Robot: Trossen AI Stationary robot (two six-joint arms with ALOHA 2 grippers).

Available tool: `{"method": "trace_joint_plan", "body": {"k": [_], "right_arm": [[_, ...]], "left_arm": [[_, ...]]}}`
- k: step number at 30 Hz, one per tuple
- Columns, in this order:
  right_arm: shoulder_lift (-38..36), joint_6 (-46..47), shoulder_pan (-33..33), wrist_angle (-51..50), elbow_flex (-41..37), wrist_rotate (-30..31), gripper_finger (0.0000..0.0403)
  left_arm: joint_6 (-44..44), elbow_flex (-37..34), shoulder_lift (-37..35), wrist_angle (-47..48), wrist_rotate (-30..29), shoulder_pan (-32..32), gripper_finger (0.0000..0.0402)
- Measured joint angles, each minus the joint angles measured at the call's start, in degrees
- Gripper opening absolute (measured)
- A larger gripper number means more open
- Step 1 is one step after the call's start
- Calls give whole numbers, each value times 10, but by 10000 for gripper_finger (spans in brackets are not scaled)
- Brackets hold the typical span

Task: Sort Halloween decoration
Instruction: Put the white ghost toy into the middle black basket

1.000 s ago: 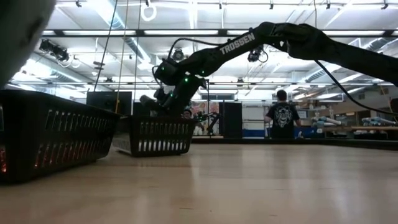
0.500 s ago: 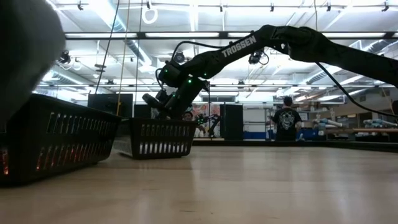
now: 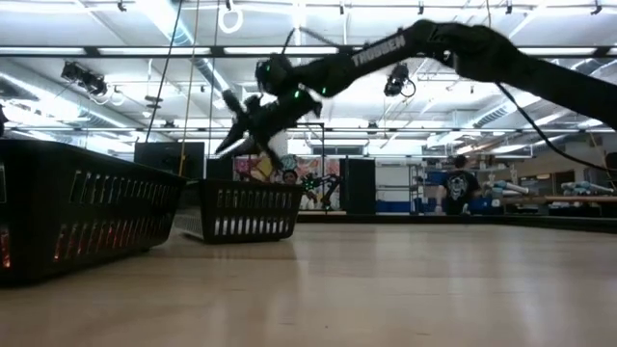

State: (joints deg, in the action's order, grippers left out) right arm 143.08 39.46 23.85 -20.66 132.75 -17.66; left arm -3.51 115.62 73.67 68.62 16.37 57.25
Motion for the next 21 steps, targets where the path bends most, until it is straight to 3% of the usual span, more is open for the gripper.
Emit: {"method": "trace_joint_plan", "body": {"k": [2,6,11,15,18,21], "right_arm": [[-34,-29,-4,-35,0,7,68],[-135,-125,-13,-176,2,68,68],[-223,-224,-10,-339,0,131,68],[-294,-261,-13,-415,1,172,68],[-323,-284,-16,-443,1,201,68],[-343,-297,-15,-444,0,206,68]], "left_arm": [[-2,-34,12,41,28,-8,0],[-21,-147,33,47,23,-51,0],[-58,-329,34,-40,33,-82,0],[-138,-451,44,-154,52,-123,2],[-194,-500,60,-248,40,-155,23],[-241,-516,88,-289,-15,-188,65]]}}
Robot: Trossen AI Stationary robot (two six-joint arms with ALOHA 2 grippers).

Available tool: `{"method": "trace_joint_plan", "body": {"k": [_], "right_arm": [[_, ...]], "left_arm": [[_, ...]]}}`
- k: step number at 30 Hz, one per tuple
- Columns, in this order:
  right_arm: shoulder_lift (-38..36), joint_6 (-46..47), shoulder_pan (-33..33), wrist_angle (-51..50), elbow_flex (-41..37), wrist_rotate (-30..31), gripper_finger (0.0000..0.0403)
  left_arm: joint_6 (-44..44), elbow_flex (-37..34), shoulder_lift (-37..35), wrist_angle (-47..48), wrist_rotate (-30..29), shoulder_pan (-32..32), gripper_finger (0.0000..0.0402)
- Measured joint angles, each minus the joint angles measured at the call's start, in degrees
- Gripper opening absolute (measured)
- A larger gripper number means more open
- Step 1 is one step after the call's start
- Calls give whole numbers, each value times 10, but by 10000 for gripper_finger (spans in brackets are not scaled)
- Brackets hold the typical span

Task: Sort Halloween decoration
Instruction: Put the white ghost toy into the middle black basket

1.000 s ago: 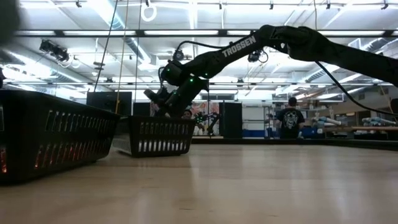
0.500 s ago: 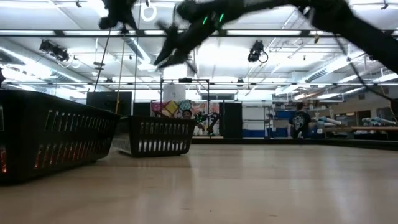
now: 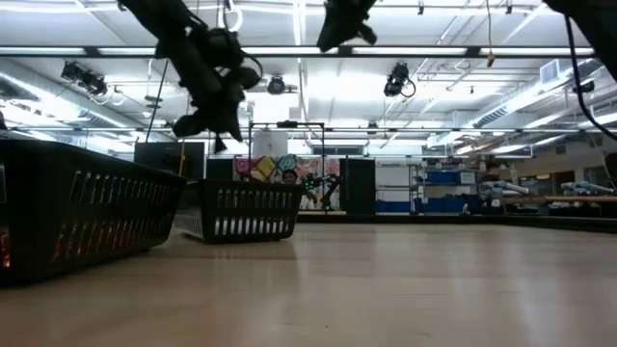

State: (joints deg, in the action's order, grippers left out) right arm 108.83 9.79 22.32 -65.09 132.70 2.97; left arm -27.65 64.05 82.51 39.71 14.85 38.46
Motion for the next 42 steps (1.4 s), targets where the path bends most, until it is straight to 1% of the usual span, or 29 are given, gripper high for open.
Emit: {"method": "trace_joint_plan", "body": {"k": [2,3,7,10,12,15,18,20,21,24,26,28,29,31,33,37,39,40,42], "right_arm": [[-14,-15,2,-1,1,-9,68],[-19,-22,2,-2,1,-12,68],[-22,-56,2,-21,0,-14,68],[-29,-73,2,-56,0,-28,68],[-30,-83,2,-83,1,-30,68],[-29,-99,2,-118,0,-30,68],[-40,-122,10,-118,0,-33,68],[-49,-130,21,-104,0,-50,68],[-54,-134,29,-95,0,-61,68],[-63,-151,52,-73,0,-85,68],[-64,-160,64,-65,0,-96,68],[-61,-169,73,-65,0,-109,68],[-60,-171,75,-65,0,-114,68],[-59,-173,81,-52,-10,-126,68],[-65,-170,84,-17,-32,-146,68],[-98,-156,93,47,-101,-165,68],[-116,-154,98,73,-147,-166,68],[-124,-153,99,90,-171,-166,68],[-138,-144,102,121,-220,-166,68]], "left_arm": [[-29,0,28,-17,-55,-19,97],[-44,0,42,-22,-68,-25,112],[-97,0,100,-71,-74,-41,171],[-130,0,128,-97,-68,-45,201],[-145,2,132,-106,-70,-44,210],[-151,12,130,-103,-84,-43,212],[-152,30,120,-65,-100,-43,212],[-140,51,111,-25,-126,-43,212],[-129,64,105,-2,-147,-45,212],[-93,107,79,47,-233,-55,212],[-62,134,60,63,-262,-57,212],[-26,157,41,59,-274,-56,212],[-5,167,31,57,-291,-57,212],[49,182,11,30,-343,-67,212],[120,184,-13,-14,-403,-83,212],[278,184,-41,-113,-527,-125,212],[347,192,-52,-164,-543,-131,212],[354,209,-54,-170,-537,-129,211],[350,258,-56,-167,-506,-115,206]]}}
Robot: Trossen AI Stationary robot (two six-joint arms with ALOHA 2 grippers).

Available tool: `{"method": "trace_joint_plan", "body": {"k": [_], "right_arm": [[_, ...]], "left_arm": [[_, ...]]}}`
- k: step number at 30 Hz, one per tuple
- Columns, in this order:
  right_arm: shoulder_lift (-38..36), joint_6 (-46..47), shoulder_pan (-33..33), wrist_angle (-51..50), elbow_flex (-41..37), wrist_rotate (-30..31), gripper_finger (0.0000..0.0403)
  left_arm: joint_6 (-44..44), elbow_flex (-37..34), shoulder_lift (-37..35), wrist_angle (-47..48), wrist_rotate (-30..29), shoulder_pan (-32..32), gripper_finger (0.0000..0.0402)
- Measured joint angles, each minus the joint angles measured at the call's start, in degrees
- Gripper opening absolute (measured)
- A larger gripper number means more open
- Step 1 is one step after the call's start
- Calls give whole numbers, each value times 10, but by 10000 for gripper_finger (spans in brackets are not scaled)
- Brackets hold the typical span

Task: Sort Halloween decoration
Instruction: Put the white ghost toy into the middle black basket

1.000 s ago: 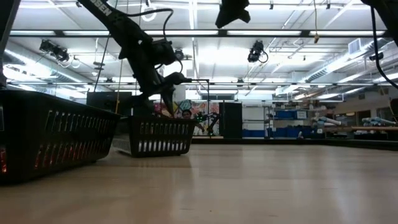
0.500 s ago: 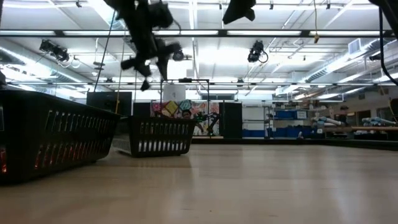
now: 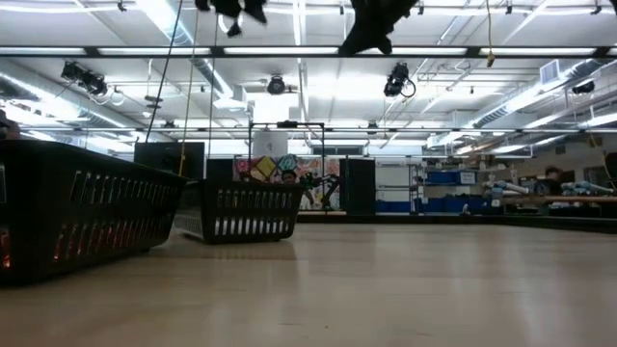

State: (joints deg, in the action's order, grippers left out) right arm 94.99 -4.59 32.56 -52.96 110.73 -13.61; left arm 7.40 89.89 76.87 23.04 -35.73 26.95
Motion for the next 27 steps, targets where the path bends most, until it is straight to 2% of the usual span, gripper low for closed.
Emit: {"method": "trace_joint_plan", "body": {"k": [2,5,8,11,15,18,22,27], "right_arm": [[-15,24,0,49,-48,-10,68],[-17,66,-1,148,-132,-42,68],[17,133,-15,284,-215,-62,68],[71,181,-33,362,-226,-85,68],[166,173,-60,366,-168,-83,68],[232,162,-72,366,-99,-82,68],[316,167,-79,365,-5,-86,68],[398,179,-80,349,107,-86,74]], "left_arm": [[-6,54,-1,15,36,18,198],[-17,113,-2,22,119,46,183],[-67,146,-1,25,204,73,171],[-119,167,-2,41,264,100,162],[-165,179,-2,76,350,128,156],[-134,179,-6,96,409,131,156],[-104,179,-23,109,424,134,156],[-140,179,-37,95,420,161,156]]}}
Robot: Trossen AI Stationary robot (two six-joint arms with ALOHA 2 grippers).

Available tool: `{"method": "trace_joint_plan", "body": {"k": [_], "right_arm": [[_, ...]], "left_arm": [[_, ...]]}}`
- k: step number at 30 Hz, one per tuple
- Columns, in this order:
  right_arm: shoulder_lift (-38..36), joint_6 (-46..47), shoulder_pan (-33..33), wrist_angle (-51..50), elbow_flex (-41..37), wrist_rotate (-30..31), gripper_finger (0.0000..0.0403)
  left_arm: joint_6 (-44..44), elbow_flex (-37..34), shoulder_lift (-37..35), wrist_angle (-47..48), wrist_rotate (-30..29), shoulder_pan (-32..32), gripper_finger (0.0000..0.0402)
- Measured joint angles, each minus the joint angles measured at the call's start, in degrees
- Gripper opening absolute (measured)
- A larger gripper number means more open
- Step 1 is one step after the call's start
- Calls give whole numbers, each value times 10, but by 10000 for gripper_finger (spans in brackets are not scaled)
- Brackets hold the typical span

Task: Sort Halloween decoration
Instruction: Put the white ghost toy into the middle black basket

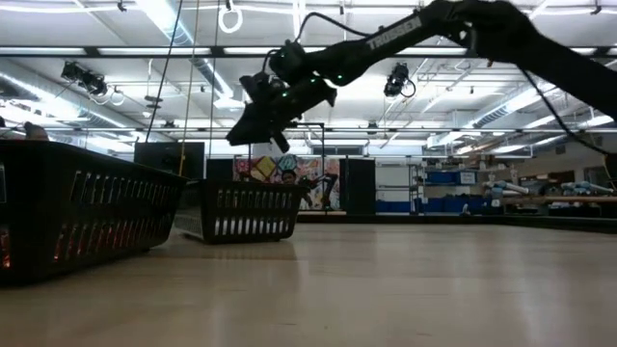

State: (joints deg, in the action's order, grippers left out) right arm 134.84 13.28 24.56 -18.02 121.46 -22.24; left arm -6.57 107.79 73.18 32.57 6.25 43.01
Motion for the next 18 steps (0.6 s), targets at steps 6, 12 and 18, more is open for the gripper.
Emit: {"method": "trace_joint_plan", "body": {"k": [6,12,18], "right_arm": [[85,40,0,-37,94,-11,102],[104,52,-1,-57,115,14,137],[105,66,-1,-59,114,30,181]], "left_arm": [[-29,0,-5,-62,-3,16,156],[-38,0,-15,-108,44,35,156],[16,-1,-24,-95,-116,36,156]]}}
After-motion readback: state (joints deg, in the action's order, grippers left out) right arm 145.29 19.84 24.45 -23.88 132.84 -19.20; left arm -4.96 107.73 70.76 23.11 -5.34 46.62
